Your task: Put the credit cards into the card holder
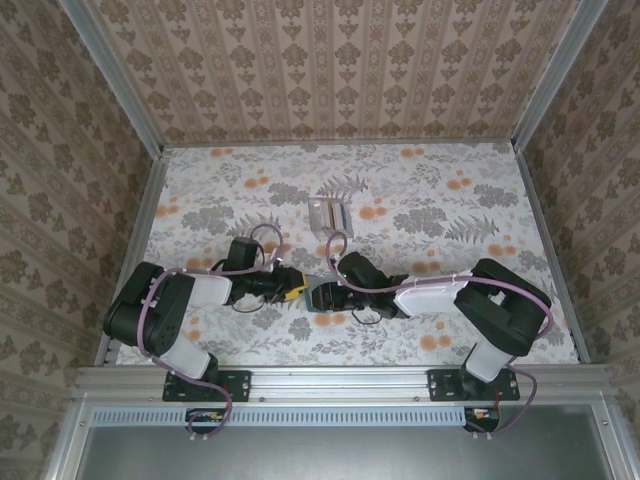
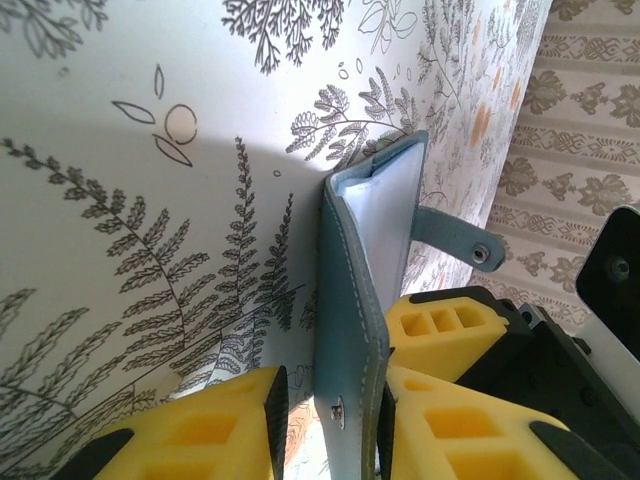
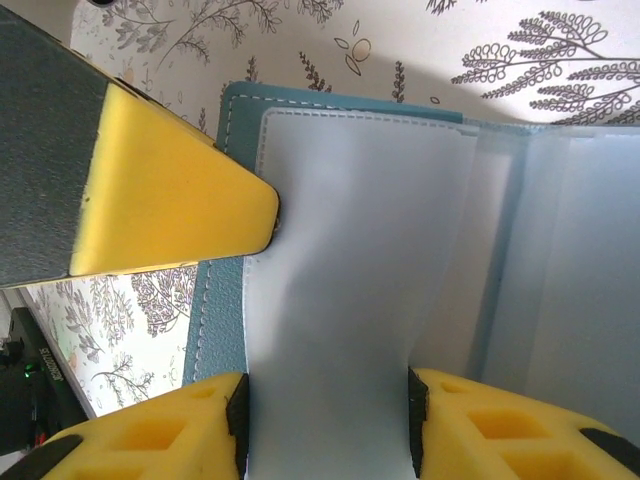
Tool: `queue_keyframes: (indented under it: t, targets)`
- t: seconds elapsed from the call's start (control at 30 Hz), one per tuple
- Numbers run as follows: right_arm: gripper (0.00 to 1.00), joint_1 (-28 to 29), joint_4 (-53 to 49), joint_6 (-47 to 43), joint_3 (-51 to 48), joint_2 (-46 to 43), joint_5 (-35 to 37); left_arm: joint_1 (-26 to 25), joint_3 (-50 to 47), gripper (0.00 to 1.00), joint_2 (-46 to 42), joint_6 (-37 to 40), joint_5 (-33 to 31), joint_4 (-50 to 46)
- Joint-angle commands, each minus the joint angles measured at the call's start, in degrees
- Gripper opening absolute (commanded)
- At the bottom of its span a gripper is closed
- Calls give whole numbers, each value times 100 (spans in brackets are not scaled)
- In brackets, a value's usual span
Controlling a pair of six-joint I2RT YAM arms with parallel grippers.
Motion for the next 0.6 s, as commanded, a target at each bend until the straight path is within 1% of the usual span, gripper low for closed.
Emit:
queue_keyframes:
  t: [0.0, 0.07, 0.23, 0.37, 0.47, 0.57]
  targets:
    - [45, -77, 253, 61, -104, -159, -59, 11, 85, 31, -60, 211, -76, -169]
    - [37, -98, 208, 67, -111, -141, -40, 13, 85, 31, -61, 210, -70, -166]
    - [25, -122, 141, 62, -112, -107, 0, 20, 85, 34, -110, 190, -60, -160]
    - [20, -129, 112, 97, -113, -103, 45, 16, 67, 35, -200, 183, -67, -144]
    - [20, -133, 45, 149, -100, -105, 139, 4, 67, 35, -214, 192, -40, -141]
    - [21, -135, -101, 174, -45, -103, 223, 0, 76, 28, -211, 263, -135, -299]
